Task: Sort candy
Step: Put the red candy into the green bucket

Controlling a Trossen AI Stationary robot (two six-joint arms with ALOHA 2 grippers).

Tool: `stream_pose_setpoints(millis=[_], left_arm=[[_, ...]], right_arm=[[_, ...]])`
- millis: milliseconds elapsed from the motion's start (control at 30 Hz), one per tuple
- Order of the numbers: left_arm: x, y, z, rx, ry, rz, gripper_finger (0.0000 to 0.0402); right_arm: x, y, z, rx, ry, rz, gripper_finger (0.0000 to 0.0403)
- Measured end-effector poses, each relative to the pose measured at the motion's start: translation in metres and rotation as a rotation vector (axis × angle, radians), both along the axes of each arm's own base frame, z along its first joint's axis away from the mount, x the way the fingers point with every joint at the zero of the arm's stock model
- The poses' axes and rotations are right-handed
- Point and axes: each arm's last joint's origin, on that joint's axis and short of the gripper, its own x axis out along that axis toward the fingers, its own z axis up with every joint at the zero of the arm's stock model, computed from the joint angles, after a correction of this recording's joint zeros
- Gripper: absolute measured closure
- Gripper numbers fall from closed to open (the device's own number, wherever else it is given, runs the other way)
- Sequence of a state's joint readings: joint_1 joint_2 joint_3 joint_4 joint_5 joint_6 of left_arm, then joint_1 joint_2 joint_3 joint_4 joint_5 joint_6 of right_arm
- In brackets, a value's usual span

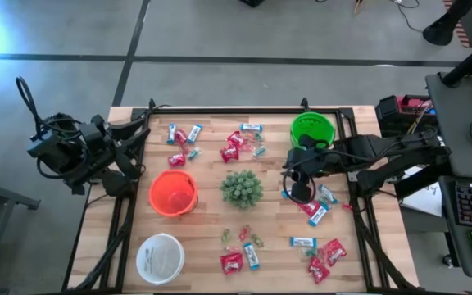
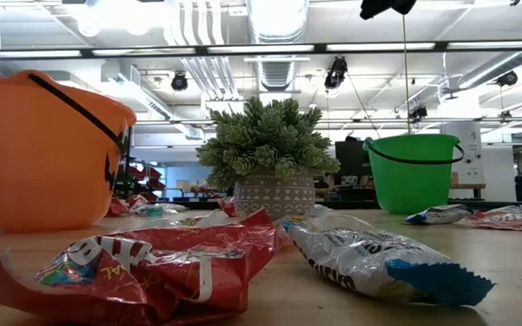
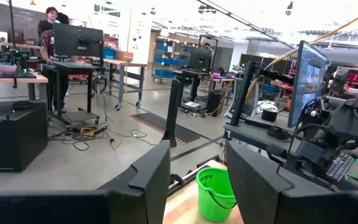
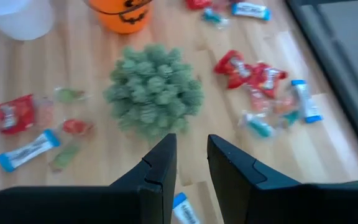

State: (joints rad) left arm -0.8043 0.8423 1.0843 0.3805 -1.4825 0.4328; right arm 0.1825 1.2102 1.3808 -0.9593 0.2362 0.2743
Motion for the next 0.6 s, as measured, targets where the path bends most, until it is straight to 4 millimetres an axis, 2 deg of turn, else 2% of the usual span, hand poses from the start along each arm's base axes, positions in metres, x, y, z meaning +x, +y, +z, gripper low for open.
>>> stream_pose_setpoints(millis=[267, 433, 600], left_arm=[[0.000, 0.000, 0.001, -0.018, -0.015, -0.001, 0.0263], [-0.002, 0.003, 0.010, -0.043, -0.039, -0.001, 0.0263], [-0.004, 0.004, 0.019, -0.057, -0.053, -0.001, 0.0263]], right_arm=[[-0.001, 0.006, 0.015, 0.145, -0.028, 0.099, 0.0319], [-0.005, 0.005, 0.024, 0.150, -0.022, 0.092, 0.0319], [-0.008, 0.004, 0.023, 0.172, 0.012, 0.047, 0.0319]])
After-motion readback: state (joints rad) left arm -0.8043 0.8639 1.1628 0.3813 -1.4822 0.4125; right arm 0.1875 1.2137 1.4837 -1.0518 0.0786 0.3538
